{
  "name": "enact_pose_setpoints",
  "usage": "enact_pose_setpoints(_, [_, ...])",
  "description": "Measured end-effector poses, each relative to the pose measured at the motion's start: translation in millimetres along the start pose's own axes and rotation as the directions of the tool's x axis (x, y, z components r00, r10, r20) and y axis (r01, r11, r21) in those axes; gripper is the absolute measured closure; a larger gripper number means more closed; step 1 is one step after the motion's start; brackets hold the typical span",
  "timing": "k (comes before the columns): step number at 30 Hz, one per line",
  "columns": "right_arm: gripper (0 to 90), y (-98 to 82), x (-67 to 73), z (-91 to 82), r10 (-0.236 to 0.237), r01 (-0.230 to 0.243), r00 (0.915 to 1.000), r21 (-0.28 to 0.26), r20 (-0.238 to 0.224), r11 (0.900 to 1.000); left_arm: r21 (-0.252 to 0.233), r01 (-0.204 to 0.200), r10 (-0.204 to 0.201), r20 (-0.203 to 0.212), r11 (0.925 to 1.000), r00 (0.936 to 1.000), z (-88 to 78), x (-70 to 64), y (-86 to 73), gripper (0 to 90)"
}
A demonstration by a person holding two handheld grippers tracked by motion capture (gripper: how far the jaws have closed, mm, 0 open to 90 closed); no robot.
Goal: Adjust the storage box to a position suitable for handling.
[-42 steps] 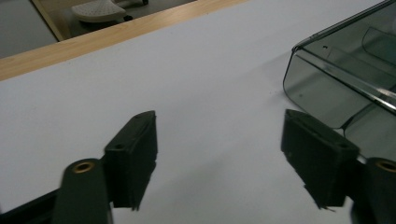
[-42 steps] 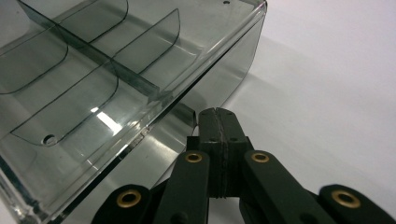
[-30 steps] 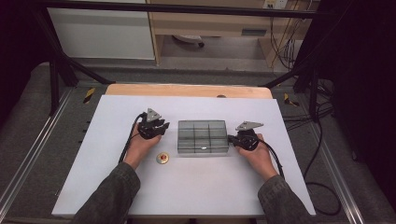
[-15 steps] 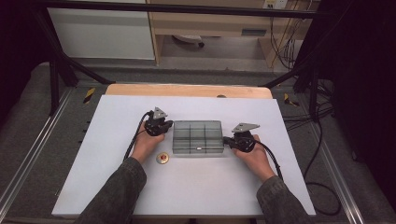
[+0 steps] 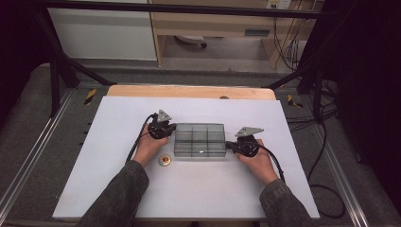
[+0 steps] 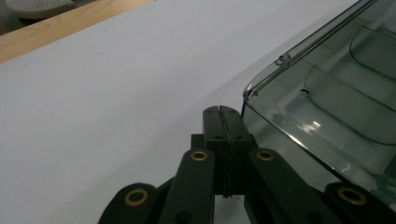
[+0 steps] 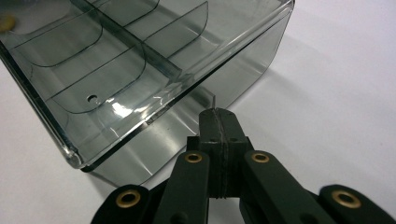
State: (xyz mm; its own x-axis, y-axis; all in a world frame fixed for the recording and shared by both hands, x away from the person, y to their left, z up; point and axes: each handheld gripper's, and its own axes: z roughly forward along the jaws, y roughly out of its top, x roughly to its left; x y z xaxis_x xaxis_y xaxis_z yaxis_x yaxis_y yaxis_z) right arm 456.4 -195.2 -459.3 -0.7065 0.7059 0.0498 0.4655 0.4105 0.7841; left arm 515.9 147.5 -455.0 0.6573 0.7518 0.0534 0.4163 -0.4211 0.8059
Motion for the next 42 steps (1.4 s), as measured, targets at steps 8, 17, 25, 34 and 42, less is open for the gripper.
enact_pose_setpoints(8, [90.0, -4.2, 3.3, -5.5, 0.005, -0.005, 1.0, 0.016, 0.003, 1.0, 0.009, -0.024, 0.024, 0.016, 0.9997, 0.9996, -4.9, -10.5, -3.6, 90.0])
enact_pose_setpoints(17, [90.0, -11.3, 7.5, -15.0, 0.019, -0.019, 0.9998, 0.032, 0.005, 0.999, 0.015, -0.031, 0.03, 0.037, 0.9994, 0.9989, -8.7, -22.4, -6.0, 90.0])
enact_pose_setpoints(25, [90.0, -16.7, 16.7, -25.0, 0.01, -0.01, 0.9999, 0.057, 0.001, 0.998, 0.021, -0.041, 0.04, 0.057, 0.9989, 0.9976, -16.6, -32.0, -10.0, 90.0])
enact_pose_setpoints(34, [90.0, -27.8, 31.2, -39.4, 0.0, 0.002, 0.9998, 0.073, -0.021, 0.997, 0.022, -0.049, 0.047, 0.08, 0.9986, 0.9957, -29.7, -45.8, -19.1, 90.0])
enact_pose_setpoints(42, [90.0, -34.1, 41.9, -48.2, -0.002, 0.005, 0.9993, 0.088, -0.038, 0.996, 0.034, -0.053, 0.049, 0.095, 0.998, 0.9943, -41.0, -55.0, -25.0, 90.0])
